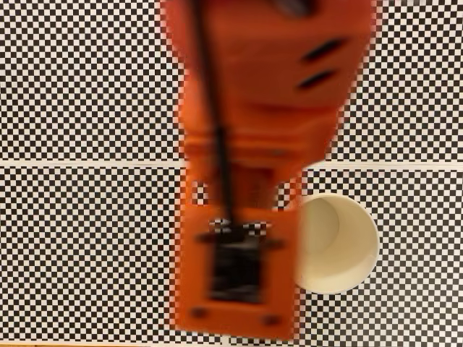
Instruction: Grasp basketball and place into cup.
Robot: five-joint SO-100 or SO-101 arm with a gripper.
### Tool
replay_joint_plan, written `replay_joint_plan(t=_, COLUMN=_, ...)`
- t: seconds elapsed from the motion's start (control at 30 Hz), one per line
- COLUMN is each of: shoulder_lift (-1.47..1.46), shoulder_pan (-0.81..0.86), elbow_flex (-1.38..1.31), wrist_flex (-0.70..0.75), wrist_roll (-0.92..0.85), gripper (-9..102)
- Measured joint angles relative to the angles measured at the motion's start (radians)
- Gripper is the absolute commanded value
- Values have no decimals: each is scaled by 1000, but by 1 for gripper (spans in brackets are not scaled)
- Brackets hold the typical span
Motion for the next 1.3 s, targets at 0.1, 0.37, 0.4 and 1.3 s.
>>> replay_joint_plan(t=0.1, shoulder_lift=0, shoulder_pan=-66, elbow_flex=-46, wrist_flex=2, wrist_roll=34, gripper=9)
replay_joint_plan(t=0.37, shoulder_lift=-103, shoulder_pan=-204, elbow_flex=-212, wrist_flex=5, wrist_roll=120, gripper=10)
replay_joint_plan(t=0.4, shoulder_lift=-129, shoulder_pan=-212, elbow_flex=-247, wrist_flex=3, wrist_roll=130, gripper=10)
replay_joint_plan(t=1.3, shoulder_lift=-557, shoulder_pan=-118, elbow_flex=-667, wrist_flex=0, wrist_roll=150, gripper=12)
